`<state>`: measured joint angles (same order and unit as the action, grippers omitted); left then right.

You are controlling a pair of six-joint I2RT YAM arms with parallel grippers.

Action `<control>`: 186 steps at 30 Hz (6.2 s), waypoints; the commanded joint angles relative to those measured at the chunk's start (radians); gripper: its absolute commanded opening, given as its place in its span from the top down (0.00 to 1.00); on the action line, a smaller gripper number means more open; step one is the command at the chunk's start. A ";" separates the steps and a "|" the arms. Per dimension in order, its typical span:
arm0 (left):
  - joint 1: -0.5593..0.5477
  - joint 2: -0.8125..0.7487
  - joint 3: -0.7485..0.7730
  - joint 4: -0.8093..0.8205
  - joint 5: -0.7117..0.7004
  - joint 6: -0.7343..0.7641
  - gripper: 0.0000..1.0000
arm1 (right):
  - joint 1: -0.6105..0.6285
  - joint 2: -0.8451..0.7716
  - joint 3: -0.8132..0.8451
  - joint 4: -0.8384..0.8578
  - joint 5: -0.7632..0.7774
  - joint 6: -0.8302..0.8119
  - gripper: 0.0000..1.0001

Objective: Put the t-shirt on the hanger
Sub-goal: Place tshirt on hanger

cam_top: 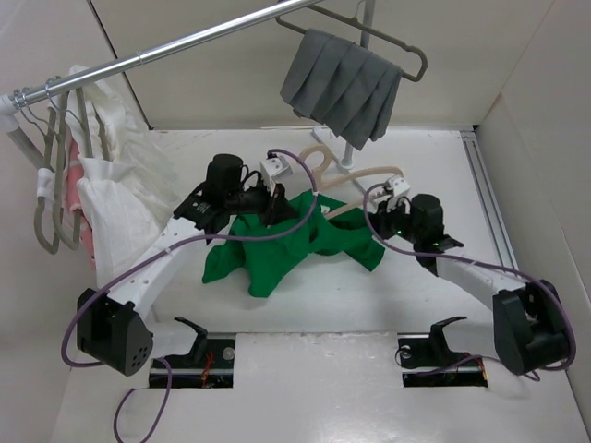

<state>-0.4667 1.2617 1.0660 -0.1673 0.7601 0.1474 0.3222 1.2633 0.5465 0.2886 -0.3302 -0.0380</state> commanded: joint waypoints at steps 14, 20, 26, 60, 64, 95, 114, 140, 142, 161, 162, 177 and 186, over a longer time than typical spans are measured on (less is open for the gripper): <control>-0.012 -0.068 -0.069 -0.156 -0.361 0.508 1.00 | -0.368 -0.228 0.127 -0.360 -0.024 -0.120 1.00; -0.012 -0.050 -0.102 -0.146 -0.456 0.602 1.00 | -0.377 -0.237 0.240 -0.569 0.059 -0.230 1.00; -0.012 -0.097 -0.164 -0.146 -0.456 0.782 1.00 | -0.377 -0.249 0.360 -0.657 0.111 -0.269 1.00; -0.176 -0.045 -0.004 -0.314 -0.401 0.744 1.00 | 0.130 -0.087 0.603 -0.827 0.259 -0.479 1.00; -0.176 -0.071 -0.119 -0.305 -0.508 0.856 1.00 | -0.030 -0.120 0.578 -0.836 0.225 -0.470 1.00; -0.155 -0.002 0.032 -0.365 -0.337 0.733 1.00 | 0.055 -0.124 0.550 -0.717 -0.209 -0.537 0.93; -0.109 -0.002 0.060 -0.394 -0.141 0.658 1.00 | 0.140 -0.030 0.627 -0.868 -0.510 -0.761 0.31; 0.221 0.013 0.086 -0.173 0.174 0.299 0.42 | -0.100 -0.096 0.389 -0.724 -0.521 -0.614 1.00; 0.203 0.022 0.127 -0.173 0.132 0.349 0.17 | -0.100 -0.096 0.417 -0.747 -0.532 -0.579 1.00; -0.185 -0.125 -0.230 0.069 -0.743 0.202 0.17 | 0.026 -0.094 0.626 -0.783 -0.521 -0.427 1.00; -0.185 -0.125 -0.241 0.109 -0.743 0.186 0.15 | 0.038 -0.094 0.616 -0.772 -0.521 -0.413 1.00; -0.147 -0.199 -0.259 0.106 -0.828 -0.230 0.08 | 0.101 -0.085 0.616 -0.770 -0.492 -0.393 1.00; -0.079 -0.119 -0.291 0.207 -0.760 -0.200 0.44 | 0.101 -0.085 0.625 -0.761 -0.510 -0.402 1.00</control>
<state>-0.5602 1.1385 0.8028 -0.0475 -0.0254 -0.0574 0.4133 1.1931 1.1343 -0.5316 -0.7940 -0.4438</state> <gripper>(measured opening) 0.614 0.148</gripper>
